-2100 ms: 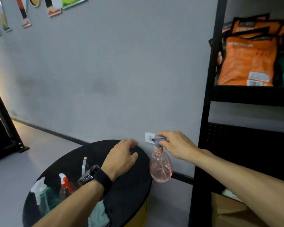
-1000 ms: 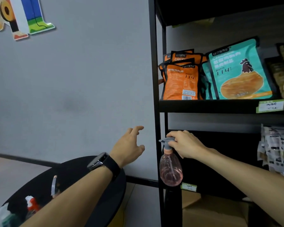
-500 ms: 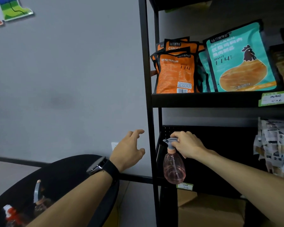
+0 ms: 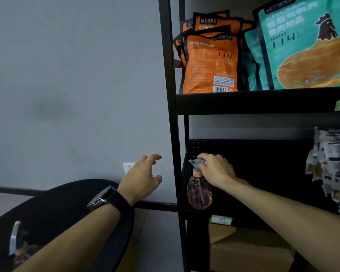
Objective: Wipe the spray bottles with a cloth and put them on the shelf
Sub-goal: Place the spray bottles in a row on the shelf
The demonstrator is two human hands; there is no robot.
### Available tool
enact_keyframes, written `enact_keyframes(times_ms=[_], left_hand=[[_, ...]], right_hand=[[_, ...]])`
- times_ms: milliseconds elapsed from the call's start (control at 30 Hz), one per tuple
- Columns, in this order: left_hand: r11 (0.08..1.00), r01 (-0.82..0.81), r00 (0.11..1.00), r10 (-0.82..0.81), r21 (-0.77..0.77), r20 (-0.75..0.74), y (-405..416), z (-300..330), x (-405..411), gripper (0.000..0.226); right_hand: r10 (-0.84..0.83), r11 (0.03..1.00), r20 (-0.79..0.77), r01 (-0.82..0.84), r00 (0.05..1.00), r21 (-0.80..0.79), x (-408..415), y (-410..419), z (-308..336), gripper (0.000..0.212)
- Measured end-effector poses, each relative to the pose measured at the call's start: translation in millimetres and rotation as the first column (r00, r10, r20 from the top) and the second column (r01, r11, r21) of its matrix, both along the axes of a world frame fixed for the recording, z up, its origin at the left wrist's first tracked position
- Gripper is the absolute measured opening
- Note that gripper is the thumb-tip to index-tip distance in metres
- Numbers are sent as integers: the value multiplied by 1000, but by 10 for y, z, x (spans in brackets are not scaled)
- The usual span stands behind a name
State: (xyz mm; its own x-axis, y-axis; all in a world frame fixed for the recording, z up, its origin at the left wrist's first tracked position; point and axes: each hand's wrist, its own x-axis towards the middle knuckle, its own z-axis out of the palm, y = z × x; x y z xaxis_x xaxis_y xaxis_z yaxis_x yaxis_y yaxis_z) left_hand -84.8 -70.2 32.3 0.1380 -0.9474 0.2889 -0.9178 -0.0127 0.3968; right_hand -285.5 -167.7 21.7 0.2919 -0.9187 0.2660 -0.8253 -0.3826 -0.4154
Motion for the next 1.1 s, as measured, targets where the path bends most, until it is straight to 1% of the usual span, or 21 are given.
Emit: enact_keyframes(times_ms=[200,500,767,1000,1100], left_hand=[[1000,3,1000,-4,21,17,-137,-63,82,55],[999,10,1000,-11,41,25,-224,-132,82,52],[998,10,1000,-12,62,19,-239,-189,21,51],[999,27,1000,-28,38,14,-252,-149,-44,51],[999,30,999,-30,28,11,-228,-116,-45,50]], right_hand=[[-6,1000,3,6,1000,7,70,-89,-132,31],[8,1000,94,-11,996,27,124,-149,-252,25],[43,999,103,-46,994,27,150,-163,-251,24],[24,997,70,-29,997,68,142,-167,-191,28],[27,997,59,-32,998,77,144,-136,-165,37]])
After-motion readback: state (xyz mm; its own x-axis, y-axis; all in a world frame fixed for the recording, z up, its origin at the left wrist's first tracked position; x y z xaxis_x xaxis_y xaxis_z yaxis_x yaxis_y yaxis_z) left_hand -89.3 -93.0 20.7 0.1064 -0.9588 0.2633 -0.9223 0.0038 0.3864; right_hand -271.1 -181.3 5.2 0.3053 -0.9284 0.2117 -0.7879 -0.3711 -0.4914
